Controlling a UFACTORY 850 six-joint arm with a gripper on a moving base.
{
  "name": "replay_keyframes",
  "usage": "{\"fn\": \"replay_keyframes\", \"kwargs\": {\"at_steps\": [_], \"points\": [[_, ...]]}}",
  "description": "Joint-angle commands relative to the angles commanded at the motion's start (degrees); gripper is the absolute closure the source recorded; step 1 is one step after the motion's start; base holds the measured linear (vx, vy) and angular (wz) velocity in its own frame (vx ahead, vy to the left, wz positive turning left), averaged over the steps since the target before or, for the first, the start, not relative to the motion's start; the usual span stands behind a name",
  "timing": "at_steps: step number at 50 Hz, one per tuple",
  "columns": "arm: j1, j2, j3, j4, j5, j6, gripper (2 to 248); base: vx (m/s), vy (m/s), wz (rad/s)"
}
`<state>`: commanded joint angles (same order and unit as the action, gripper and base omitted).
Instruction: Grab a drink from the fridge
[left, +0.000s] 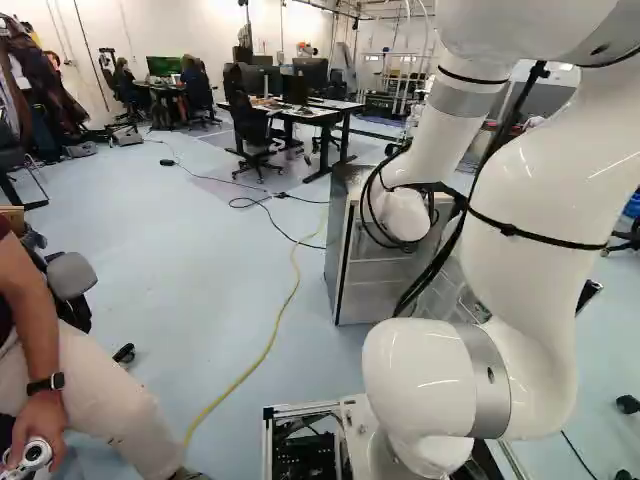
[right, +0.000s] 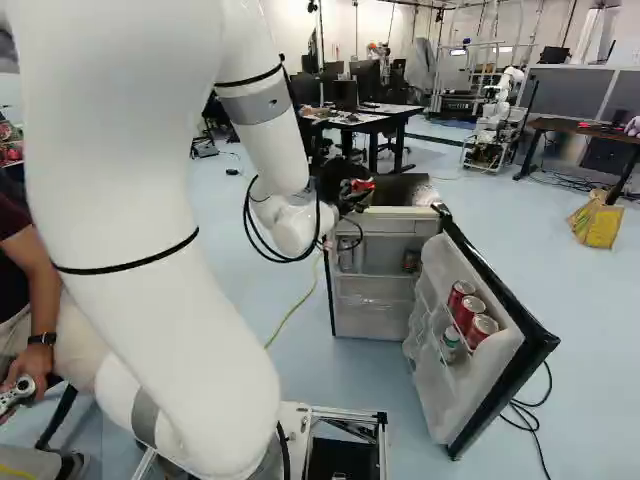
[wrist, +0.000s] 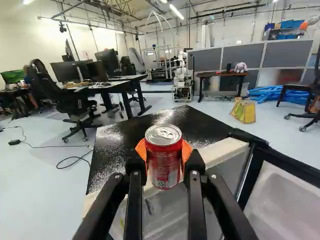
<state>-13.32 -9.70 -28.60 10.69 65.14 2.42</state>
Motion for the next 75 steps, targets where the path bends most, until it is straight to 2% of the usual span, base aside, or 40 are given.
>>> {"fn": "replay_keyframes", "kwargs": {"at_steps": [30, 56, 75], "points": [[-1.10, -7.55, -8.87, -2.80, -3.27, 0.00, 164, 0.000, 0.000, 0.000], [-1.73, -13.76, -16.51, -3.20, -6.53, 0.00, 164, 0.000, 0.000, 0.000], [-1.74, -14.61, -17.59, -3.20, -7.27, 0.00, 164, 0.000, 0.000, 0.000]]}}
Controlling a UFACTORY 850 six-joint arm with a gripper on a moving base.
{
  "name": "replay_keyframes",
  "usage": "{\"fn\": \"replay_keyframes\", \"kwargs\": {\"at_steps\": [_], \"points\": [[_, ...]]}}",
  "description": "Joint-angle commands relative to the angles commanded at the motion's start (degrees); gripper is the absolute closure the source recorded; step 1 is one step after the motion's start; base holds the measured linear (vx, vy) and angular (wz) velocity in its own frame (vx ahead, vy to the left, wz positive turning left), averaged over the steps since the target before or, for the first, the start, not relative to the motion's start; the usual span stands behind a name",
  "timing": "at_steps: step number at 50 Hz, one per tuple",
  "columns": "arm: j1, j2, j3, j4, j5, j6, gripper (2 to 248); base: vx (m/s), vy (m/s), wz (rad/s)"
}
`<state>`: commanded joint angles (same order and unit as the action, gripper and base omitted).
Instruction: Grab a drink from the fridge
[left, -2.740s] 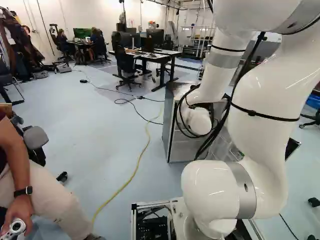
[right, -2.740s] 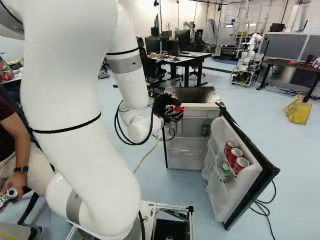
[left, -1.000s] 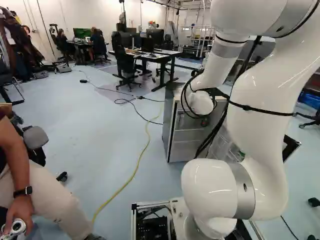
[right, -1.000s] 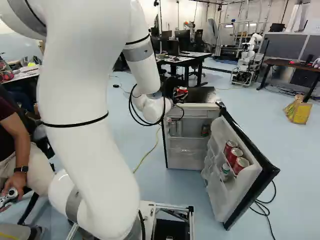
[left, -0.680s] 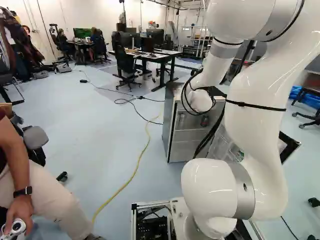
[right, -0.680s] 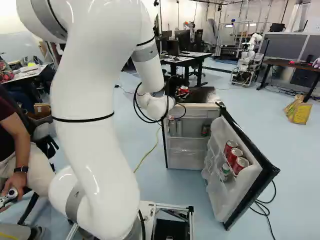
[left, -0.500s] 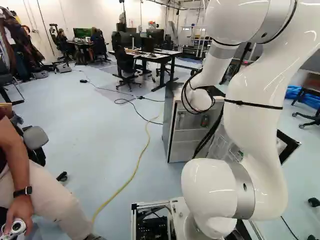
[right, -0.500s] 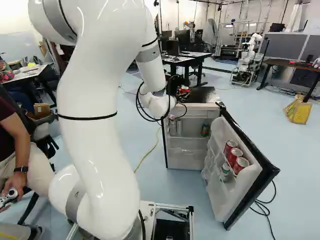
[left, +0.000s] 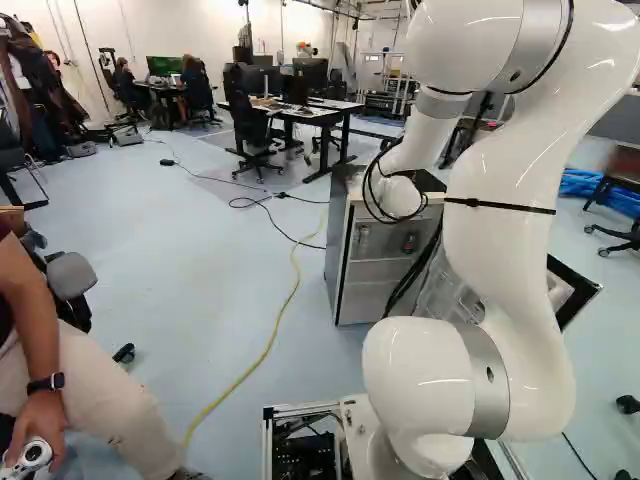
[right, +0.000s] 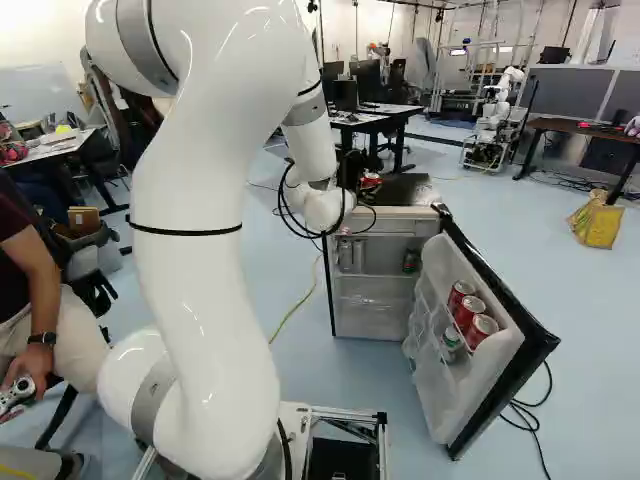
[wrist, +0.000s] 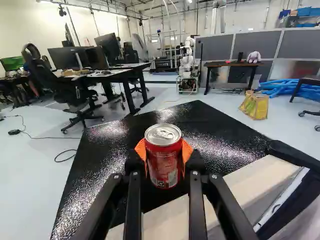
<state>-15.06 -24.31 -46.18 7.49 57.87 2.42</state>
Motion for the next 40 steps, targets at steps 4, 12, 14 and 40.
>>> {"fn": "replay_keyframes", "kwargs": {"at_steps": [4, 12, 14, 40], "points": [[0.00, 0.00, 0.00, 0.00, 0.00, 0.00, 146, 0.000, 0.000, 0.000], [0.00, 0.00, 0.00, 0.00, 0.00, 0.00, 79, 0.000, 0.000, 0.000], [0.00, 0.00, 0.00, 0.00, 0.00, 0.00, 79, 0.000, 0.000, 0.000], [0.39, 5.25, 6.55, 0.00, 0.00, 0.00, 3, 0.000, 0.000, 0.000]]}}
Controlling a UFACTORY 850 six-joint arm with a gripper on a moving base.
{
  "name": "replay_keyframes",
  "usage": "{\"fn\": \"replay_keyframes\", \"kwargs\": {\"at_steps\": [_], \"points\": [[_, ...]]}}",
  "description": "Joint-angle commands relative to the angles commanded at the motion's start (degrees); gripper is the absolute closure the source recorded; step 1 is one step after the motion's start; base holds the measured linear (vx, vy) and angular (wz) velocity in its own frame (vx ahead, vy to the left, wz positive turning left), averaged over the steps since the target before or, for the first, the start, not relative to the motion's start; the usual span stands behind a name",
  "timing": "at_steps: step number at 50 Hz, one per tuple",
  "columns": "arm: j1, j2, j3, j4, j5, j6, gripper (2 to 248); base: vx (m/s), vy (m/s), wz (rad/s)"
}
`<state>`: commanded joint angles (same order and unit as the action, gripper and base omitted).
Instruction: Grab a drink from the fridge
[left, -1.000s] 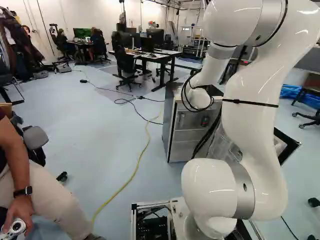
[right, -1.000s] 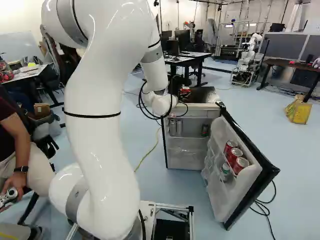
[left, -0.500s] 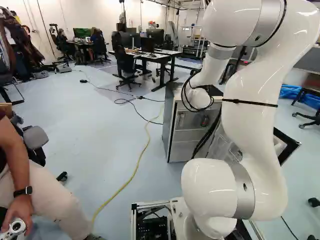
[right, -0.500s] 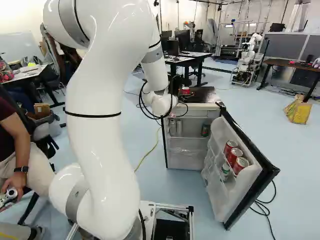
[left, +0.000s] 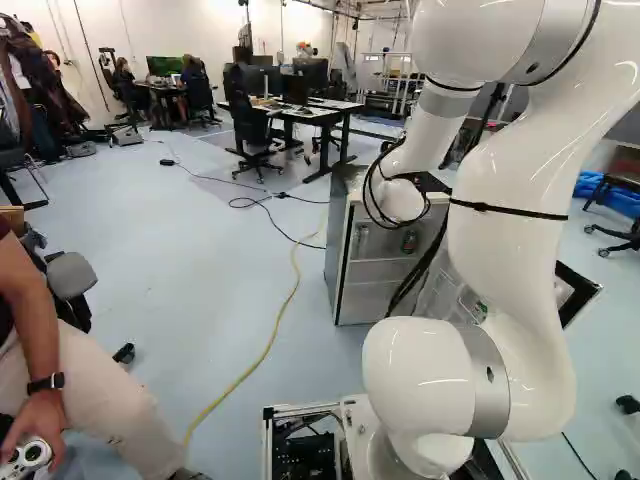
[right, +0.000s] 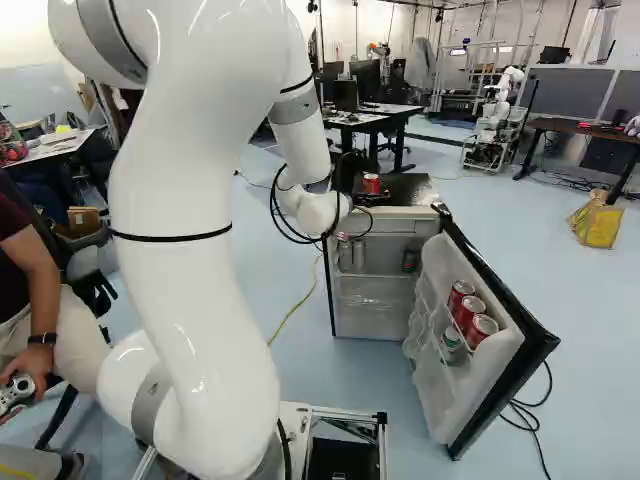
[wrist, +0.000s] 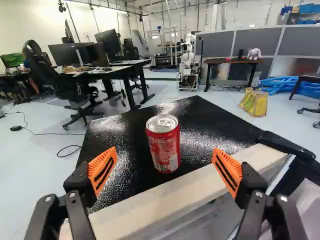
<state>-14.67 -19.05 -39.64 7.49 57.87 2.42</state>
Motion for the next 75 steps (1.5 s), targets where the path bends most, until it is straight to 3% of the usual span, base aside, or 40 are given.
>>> {"fn": "replay_keyframes", "kwargs": {"at_steps": [18, 34, 75], "points": [[-0.04, 5.21, 5.87, 0.00, 0.00, 0.00, 3, 0.000, 0.000, 0.000], [-2.11, 10.36, 9.52, 0.00, -0.56, 0.00, 3, 0.000, 0.000, 0.000], [-10.31, 16.74, 10.37, 1.67, -14.58, 0.00, 3, 0.000, 0.000, 0.000]]}}
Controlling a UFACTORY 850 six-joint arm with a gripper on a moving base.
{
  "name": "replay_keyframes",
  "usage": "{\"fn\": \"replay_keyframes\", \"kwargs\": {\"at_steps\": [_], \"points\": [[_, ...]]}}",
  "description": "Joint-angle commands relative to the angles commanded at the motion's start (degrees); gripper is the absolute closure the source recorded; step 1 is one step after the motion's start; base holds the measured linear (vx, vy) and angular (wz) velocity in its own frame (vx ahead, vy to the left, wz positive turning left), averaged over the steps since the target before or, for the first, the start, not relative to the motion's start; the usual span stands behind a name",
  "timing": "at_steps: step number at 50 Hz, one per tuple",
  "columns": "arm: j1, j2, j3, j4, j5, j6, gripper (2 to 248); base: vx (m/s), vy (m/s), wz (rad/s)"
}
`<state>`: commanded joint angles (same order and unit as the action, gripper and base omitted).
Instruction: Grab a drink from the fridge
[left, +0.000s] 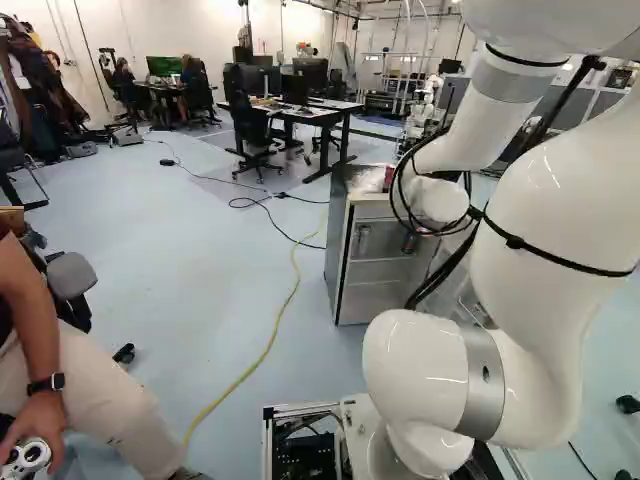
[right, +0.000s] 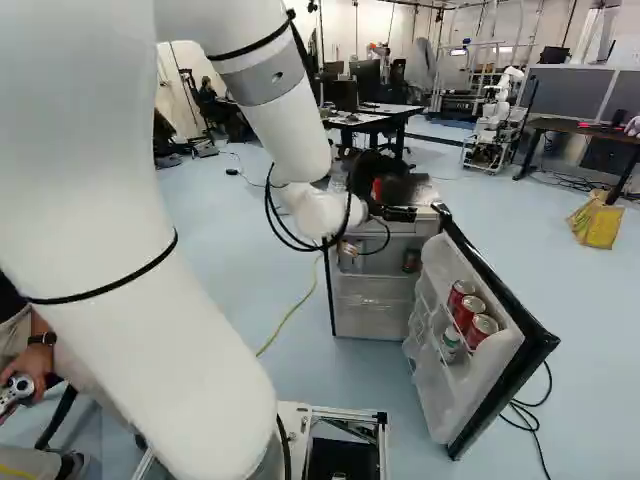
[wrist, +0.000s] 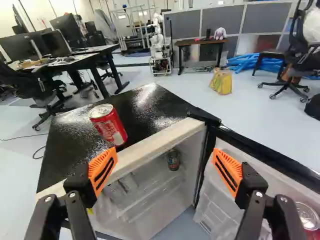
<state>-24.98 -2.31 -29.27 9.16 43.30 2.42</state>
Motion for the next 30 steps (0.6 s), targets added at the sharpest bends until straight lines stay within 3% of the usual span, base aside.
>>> {"fn": "replay_keyframes", "kwargs": {"at_steps": [19, 30], "points": [[-3.66, 1.11, -1.62, 0.06, -5.89, 0.00, 3, 0.000, 0.000, 0.000], [-5.66, 1.54, -2.71, 0.06, -6.79, 0.00, 3, 0.000, 0.000, 0.000]]}}
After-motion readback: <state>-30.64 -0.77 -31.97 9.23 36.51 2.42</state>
